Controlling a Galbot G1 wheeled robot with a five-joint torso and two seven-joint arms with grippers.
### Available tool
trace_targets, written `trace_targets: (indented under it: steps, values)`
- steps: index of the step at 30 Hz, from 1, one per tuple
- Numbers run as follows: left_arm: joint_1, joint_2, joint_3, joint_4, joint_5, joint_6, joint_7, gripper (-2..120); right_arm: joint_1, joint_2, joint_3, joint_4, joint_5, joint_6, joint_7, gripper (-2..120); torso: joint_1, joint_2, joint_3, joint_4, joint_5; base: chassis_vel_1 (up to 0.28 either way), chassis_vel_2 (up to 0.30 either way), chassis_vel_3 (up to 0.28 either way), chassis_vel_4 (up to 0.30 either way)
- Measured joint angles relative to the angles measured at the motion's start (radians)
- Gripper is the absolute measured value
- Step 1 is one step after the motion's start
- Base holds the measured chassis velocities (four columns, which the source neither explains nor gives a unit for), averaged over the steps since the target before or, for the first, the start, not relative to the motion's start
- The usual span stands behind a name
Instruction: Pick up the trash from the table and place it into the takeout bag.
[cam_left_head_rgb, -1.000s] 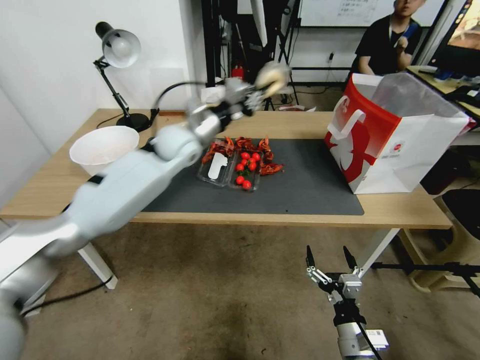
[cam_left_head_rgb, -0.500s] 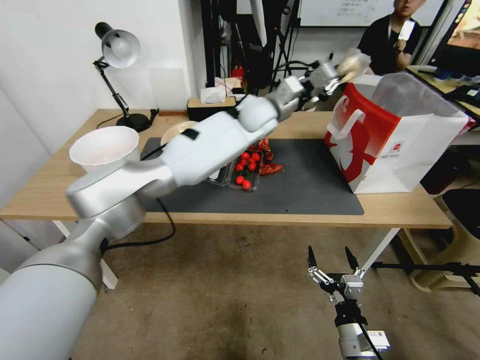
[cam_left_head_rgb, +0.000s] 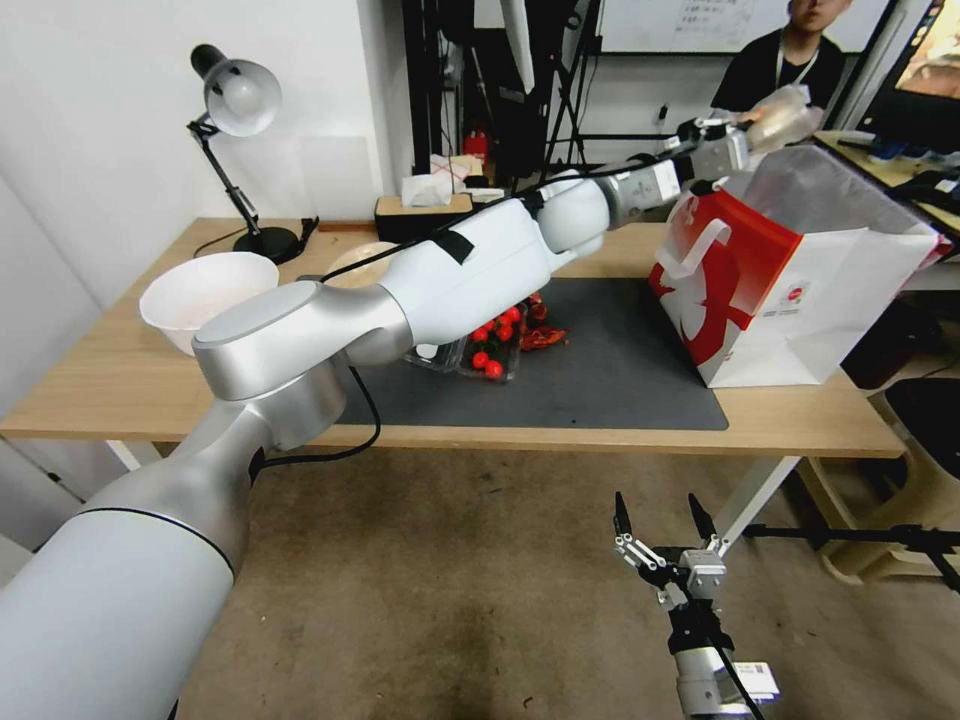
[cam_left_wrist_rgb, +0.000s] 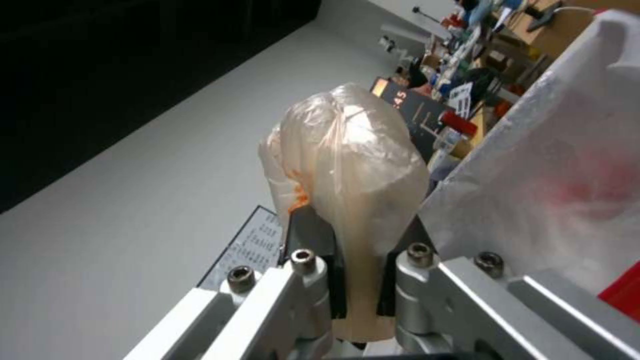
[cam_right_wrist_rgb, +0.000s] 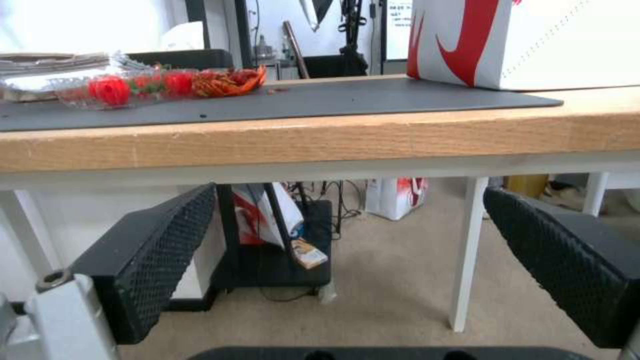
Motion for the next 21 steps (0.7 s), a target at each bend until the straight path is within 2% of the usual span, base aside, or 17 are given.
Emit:
trace_targets:
  steps: [4,6,15,21]
  values:
    - [-0.010,-0.008,0.023,-0.001,0.039,-0.006,-0.014,12,-0.001,0.000,-0.002,0.001,0.000,0.001,0.000,100,0.000,0.000,0.000,0.0001,-0.0001,0.000,0.000,0.000,0.000]
    - [-0.013,-0.008,0.045,-0.019,0.065,-0.006,-0.041,17,-0.004,0.000,-0.003,0.003,-0.001,0.003,-0.001,100,0.000,0.000,0.000,0.0005,-0.0003,0.000,0.000,0.000,0.000]
    - [-0.010,-0.004,0.114,-0.061,0.066,-0.013,-0.056,18,0.001,0.002,-0.005,0.001,-0.003,0.004,-0.002,100,0.000,0.000,0.000,0.0003,-0.0002,0.000,0.000,0.000,0.000]
    - [-0.019,-0.002,0.170,-0.081,0.045,-0.005,-0.059,39,0.001,-0.002,-0.009,0.002,-0.003,0.003,-0.002,100,0.000,0.000,0.000,0.0003,-0.0002,0.000,0.000,0.000,0.000]
